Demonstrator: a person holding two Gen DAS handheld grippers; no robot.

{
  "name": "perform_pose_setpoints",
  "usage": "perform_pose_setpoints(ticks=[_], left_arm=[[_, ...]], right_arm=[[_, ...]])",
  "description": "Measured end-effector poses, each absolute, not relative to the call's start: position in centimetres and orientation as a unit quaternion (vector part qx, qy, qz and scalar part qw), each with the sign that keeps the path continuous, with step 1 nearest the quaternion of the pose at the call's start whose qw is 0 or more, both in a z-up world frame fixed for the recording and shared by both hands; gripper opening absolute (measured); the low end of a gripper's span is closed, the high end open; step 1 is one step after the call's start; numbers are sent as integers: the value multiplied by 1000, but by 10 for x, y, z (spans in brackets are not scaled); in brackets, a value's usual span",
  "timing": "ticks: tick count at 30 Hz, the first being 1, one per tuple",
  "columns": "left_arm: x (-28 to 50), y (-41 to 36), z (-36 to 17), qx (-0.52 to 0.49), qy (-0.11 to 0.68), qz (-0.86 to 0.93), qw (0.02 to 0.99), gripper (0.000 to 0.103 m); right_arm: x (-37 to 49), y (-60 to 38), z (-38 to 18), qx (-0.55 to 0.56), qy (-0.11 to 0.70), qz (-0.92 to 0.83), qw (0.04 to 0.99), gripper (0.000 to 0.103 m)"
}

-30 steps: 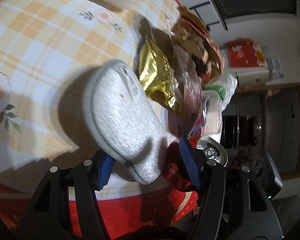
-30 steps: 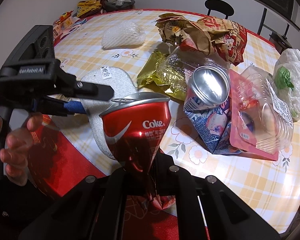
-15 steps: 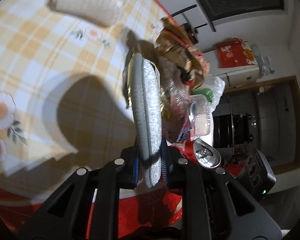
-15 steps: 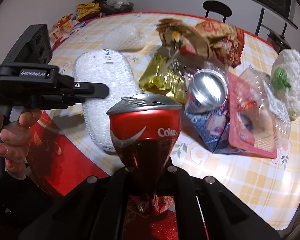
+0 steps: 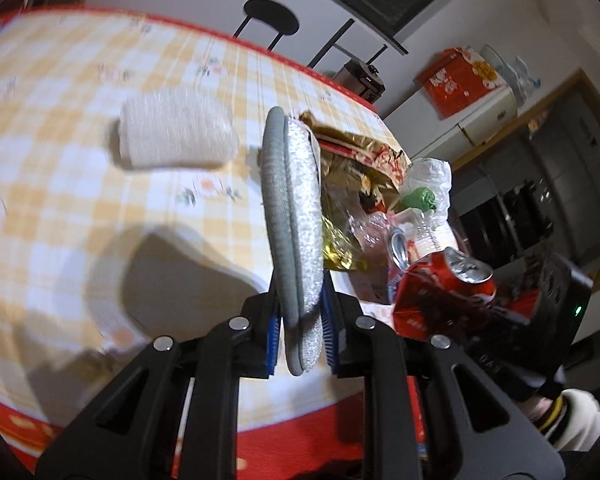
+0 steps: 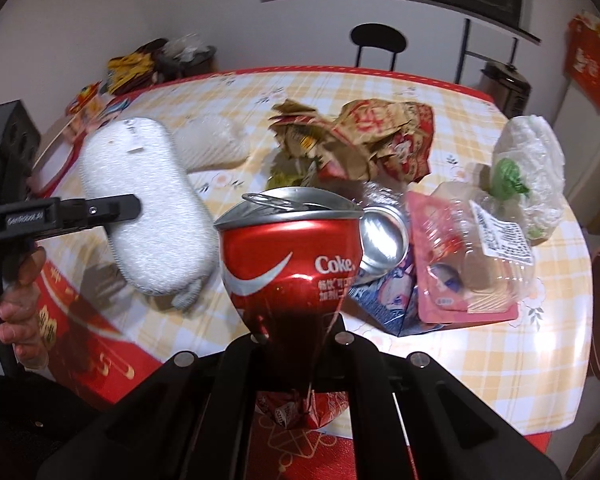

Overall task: Collect trash
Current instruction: 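Carry the Coke can over the brown bin and open the right gripper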

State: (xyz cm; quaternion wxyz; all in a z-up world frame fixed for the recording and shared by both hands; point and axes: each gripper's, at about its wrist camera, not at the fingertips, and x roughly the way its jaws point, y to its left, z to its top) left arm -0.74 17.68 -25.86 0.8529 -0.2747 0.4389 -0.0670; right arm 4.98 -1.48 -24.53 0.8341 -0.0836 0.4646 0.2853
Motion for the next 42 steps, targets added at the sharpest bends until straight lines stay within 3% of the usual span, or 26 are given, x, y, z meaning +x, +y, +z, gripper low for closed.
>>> perform_pose_setpoints(ticks=[12,23,34,42], left_arm=[[5,168,-218,-242,392,-85,883,21],[24,100,-180,-249,358,-43,899,21],[51,3,-158,-252,346,-28,903,21],[66,-51,-160,-234,359,-27,903,21]], right_arm=[[56,-79,-212,-34,431,207,877,5],[113,-237,-209,4,408,148,901,5],[186,-427,-273,15,463,30,885,5],[212,-474,-328,36,497,13,867,5]])
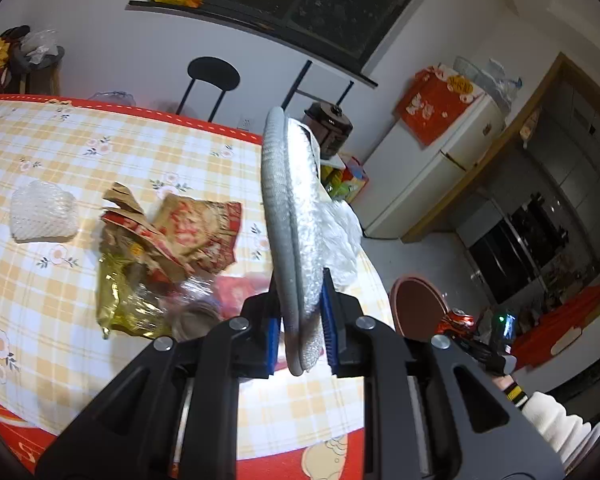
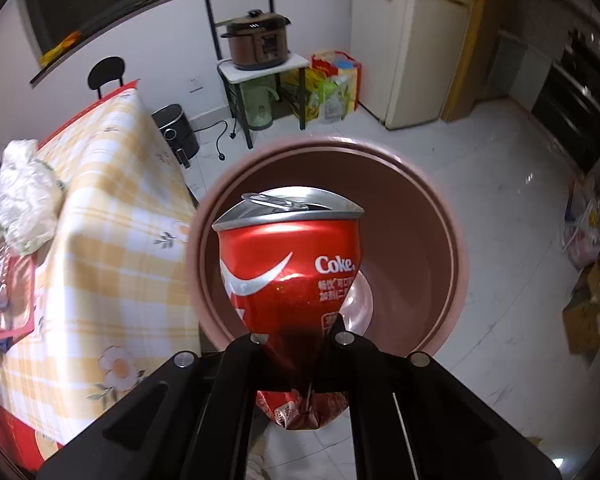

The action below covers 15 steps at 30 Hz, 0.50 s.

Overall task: Collect trash
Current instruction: 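Carry the Coke can over the brown bin and open the right gripper, then move the left gripper over the brown bin and release the white sponge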

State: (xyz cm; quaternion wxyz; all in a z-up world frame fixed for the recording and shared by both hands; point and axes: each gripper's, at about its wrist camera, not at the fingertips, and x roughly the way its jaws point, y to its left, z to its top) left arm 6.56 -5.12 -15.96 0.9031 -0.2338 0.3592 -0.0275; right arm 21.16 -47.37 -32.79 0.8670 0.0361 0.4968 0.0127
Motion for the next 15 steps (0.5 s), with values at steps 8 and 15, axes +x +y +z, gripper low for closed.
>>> perform_pose_setpoints(ticks=[8,15], left_arm=[[83,-78,-161,-215,369,-33,904,21],[103,-99,-167,-204,375,-62,902,21]], right_arm=[[231,-487,-348,61,504,13,861,9],[224,-492,-330,70,480,15,874,53]])
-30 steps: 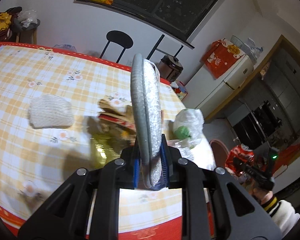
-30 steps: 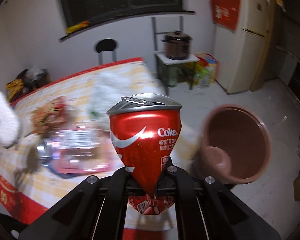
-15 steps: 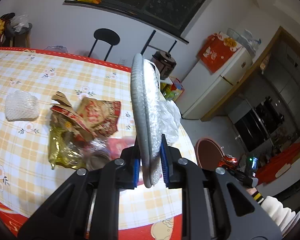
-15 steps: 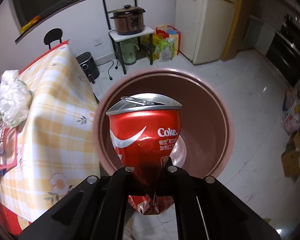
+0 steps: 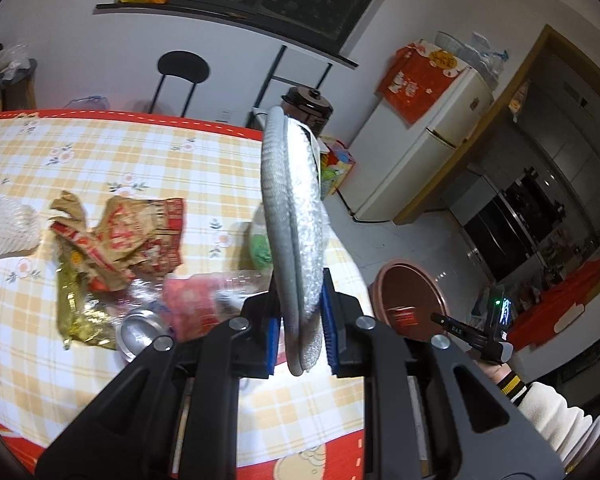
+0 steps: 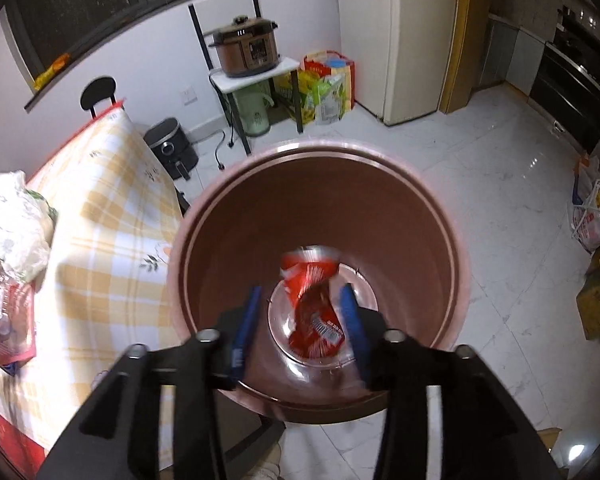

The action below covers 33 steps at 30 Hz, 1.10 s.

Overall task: Collect trash
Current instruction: 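Move the left gripper over the brown bin and release the white sponge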

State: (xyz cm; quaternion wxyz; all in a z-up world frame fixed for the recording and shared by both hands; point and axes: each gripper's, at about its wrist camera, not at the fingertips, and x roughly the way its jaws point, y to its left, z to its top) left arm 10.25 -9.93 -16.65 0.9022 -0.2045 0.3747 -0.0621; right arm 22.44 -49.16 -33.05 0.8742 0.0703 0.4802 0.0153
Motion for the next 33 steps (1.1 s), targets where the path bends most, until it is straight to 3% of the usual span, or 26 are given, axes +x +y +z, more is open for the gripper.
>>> perform_pose_setpoints(ticks=[1,6,7,15,31,32,33], left_arm=[[106,-104,-167,-202,376,-68,902,21],[124,-131,-171,-191,380,-111,898,21],[129,-139,-172,-189,382,-121,897,21],[174,-212,-188,-163,403,-208,876,21],[269,-399,-246,-97,454,-323,825,22],[270,-407,-249,-95,455,-326,823,23],[273,-414,-252,-95,457,-331,820,31]], right_arm=[[223,-492,-325,72,474,16,877,57],[203,-493,-289,79,427,22,900,96],[199,-493,-283,82,421,23,903,98],[152,-504,-239,110,368,1,923,98],[74,-557,-222,164,350,-76,919,98],[71,-558,-221,165,348,-80,919,98],[67,-560,-219,168,345,-84,920,98]])
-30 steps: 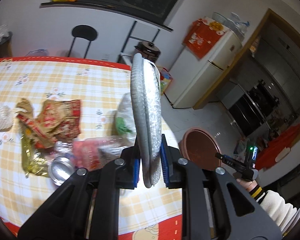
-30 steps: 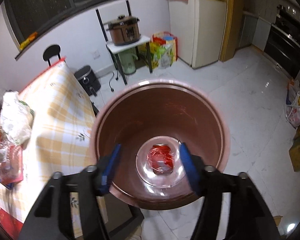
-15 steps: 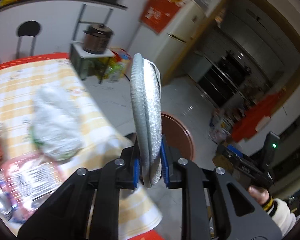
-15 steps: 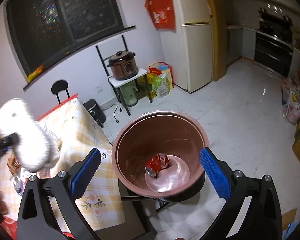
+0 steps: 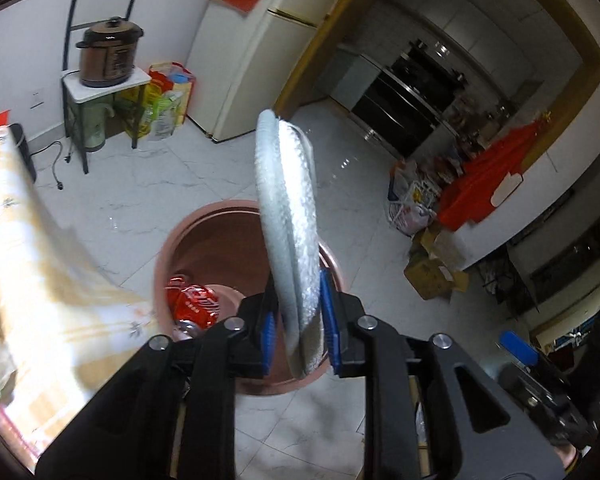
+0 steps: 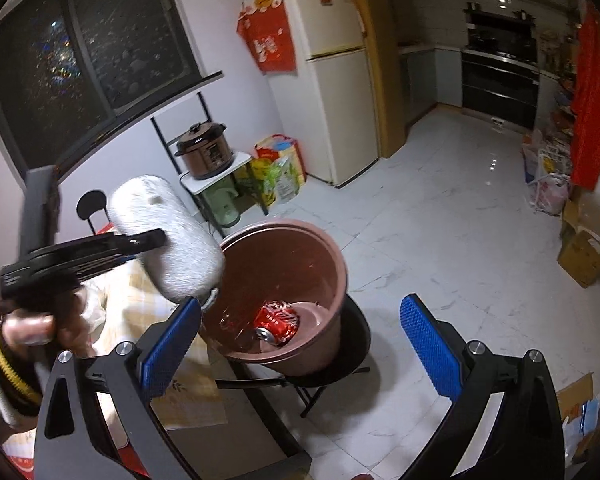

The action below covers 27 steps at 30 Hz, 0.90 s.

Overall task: Collect trash
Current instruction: 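Move the left gripper over the brown bin and release the white sponge, then bring both grippers back over the table toward the remaining trash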

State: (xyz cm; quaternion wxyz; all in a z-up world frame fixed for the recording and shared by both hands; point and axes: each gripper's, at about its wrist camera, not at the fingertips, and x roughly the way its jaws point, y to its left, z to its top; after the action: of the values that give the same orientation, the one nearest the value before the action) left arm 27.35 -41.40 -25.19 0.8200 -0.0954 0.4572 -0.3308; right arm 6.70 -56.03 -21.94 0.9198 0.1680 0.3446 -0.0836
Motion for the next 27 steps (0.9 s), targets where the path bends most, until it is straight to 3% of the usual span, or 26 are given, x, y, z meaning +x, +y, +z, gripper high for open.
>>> perform_pose_setpoints(ticks=[1,2,3,5,7,27], left_arm=[[276,-419,-253,-98,458,-336,817,53],[279,-423,-255,-103,456,-341,816,67],[281,-426,-255,-105,453,-339,818,88],[284,-428,-255,-111,449,-333,822,88],[285,-422,-253,-121,454,-331,818,95],[234,-264,-174,-54,364,-125,921,97]], right_arm=[[63,-562,-218,172,342,-87,920,98],[61,-563,-217,173,341,-88,920,98],[60,-563,-216,173,340,-91,920,98],[55,-565,-215,171,338,-94,921,98],[52,-566,-212,171,334,-97,922,98],[100,-517,-184,174,310,-11,935,98]])
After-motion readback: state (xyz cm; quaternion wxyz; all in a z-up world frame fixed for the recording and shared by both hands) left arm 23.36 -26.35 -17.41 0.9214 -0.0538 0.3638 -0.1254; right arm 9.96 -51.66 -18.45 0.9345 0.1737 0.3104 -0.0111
